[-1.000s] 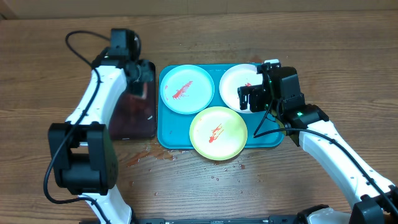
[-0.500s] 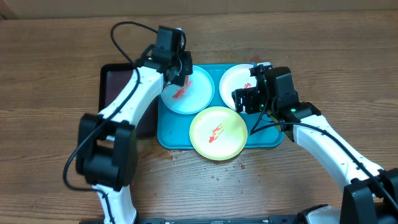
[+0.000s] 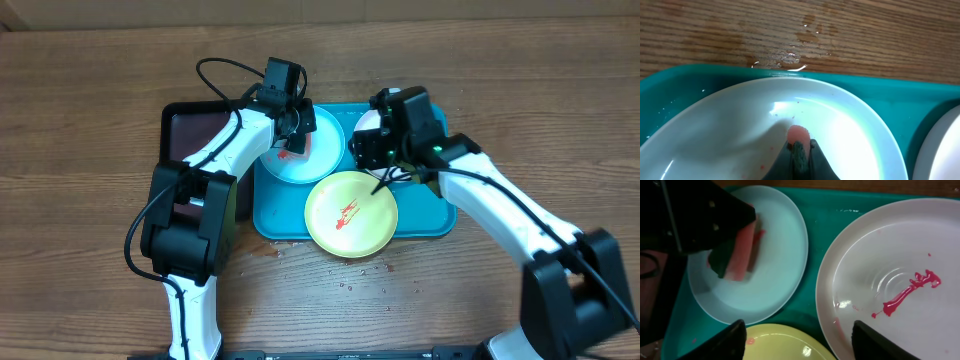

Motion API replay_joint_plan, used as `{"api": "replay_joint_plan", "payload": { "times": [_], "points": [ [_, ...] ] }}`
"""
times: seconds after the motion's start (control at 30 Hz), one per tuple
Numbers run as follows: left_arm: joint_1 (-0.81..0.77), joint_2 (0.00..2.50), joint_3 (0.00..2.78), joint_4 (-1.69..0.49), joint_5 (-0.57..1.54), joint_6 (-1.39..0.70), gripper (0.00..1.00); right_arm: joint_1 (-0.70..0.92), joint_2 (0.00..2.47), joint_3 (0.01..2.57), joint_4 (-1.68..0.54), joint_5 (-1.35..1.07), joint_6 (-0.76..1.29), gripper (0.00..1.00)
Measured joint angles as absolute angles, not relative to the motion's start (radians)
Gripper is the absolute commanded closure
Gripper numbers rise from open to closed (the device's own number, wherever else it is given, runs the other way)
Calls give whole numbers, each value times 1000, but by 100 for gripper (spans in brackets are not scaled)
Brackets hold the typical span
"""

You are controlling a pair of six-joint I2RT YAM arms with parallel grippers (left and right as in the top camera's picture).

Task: Clean dirty plates on tray and stack at the side
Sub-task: 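Carry the sponge with the left gripper over the light blue plate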

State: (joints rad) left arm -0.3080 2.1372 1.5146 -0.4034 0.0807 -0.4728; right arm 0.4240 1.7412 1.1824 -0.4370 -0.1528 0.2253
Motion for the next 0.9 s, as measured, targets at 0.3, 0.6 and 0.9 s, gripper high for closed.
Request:
{"api": "replay_joint_plan", "payload": {
  "times": [0.3, 0.6, 0.9],
  "points": [
    [-308, 2169, 1515, -396, 67, -508, 96, 425, 1843, 1193, -411, -152, 257, 44],
    [-308, 2169, 1515, -395, 63, -522, 96, 449, 1884, 1198, -346, -153, 258, 46],
    [-308, 2169, 1515, -395, 59, -525, 96, 512, 1929, 1206, -311, -149, 237, 53]
  ]
}}
